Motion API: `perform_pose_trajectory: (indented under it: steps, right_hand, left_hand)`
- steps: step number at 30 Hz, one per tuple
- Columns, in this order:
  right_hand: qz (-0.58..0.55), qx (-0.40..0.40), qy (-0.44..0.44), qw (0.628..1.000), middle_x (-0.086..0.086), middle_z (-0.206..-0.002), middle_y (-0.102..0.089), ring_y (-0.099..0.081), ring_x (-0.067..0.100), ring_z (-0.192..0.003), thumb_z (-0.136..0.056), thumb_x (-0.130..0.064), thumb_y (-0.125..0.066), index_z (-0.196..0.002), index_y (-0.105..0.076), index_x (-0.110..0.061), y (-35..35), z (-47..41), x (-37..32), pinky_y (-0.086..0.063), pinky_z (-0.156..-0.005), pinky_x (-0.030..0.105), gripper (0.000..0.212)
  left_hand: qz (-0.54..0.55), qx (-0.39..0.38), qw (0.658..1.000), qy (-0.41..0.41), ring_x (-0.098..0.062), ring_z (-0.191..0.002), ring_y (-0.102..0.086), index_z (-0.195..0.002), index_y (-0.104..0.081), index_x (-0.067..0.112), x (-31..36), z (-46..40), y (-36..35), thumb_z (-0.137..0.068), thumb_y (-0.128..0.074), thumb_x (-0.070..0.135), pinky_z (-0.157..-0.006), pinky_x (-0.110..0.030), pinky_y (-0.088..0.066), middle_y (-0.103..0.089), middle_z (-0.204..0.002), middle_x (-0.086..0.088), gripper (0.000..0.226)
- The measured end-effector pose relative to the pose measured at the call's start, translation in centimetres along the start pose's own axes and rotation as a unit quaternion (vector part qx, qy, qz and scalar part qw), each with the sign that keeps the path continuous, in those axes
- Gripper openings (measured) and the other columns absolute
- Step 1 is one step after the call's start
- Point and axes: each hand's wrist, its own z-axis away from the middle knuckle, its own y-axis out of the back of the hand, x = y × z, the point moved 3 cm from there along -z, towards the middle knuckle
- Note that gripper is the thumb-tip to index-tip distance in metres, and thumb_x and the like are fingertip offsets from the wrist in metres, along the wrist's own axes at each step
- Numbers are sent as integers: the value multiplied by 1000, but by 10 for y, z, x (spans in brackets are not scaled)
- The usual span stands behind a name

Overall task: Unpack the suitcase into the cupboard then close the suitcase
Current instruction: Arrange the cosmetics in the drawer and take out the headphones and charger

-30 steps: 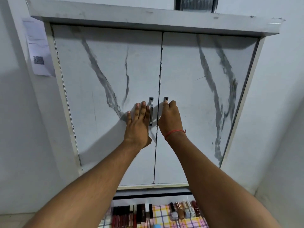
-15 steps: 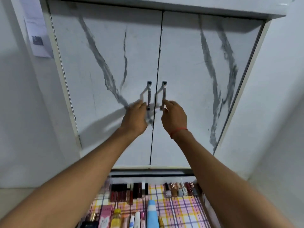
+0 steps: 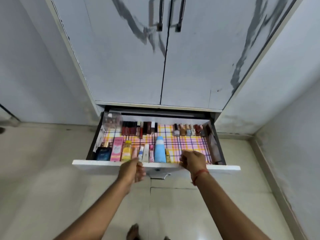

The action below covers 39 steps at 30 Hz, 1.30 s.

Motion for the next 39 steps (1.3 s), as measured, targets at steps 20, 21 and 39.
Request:
perform_pose_trajectory:
  steps: [20, 21, 39]
  right_hand:
    - [-207, 258, -120, 936, 19, -105, -62, -60, 22, -70, -83, 2, -64, -110, -55, 0, -1, -9, 43, -59, -77, 41, 29]
    - [-216, 263, -111, 934, 19, -102, -61, -61, 24, -72, -82, 3, -62, -106, -53, -2, -4, -10, 40, -58, -79, 43, 26]
    - [-255, 185, -113, 942, 13, -63, -62, -63, 17, -54, -99, -6, -36, -75, -41, -15, -41, -86, -26, -56, -54, 26, 26]
  left_hand:
    - [323, 72, 939, 89, -26, -81, -66, -86, -54, 21, 30, -17, 8, -80, -35, 4, -85, -44, -49, -66, -86, 0, 26]
    - [322, 73, 940, 86, -25, -79, -66, -86, -54, 21, 33, -18, 8, -80, -36, 4, -85, -44, -48, -65, -86, 0, 26]
    - [407, 43, 912, 24, -27, -106, -68, -117, -58, 20, 102, -98, -21, -77, -42, 14, -91, -40, -44, -73, -107, -4, 44]
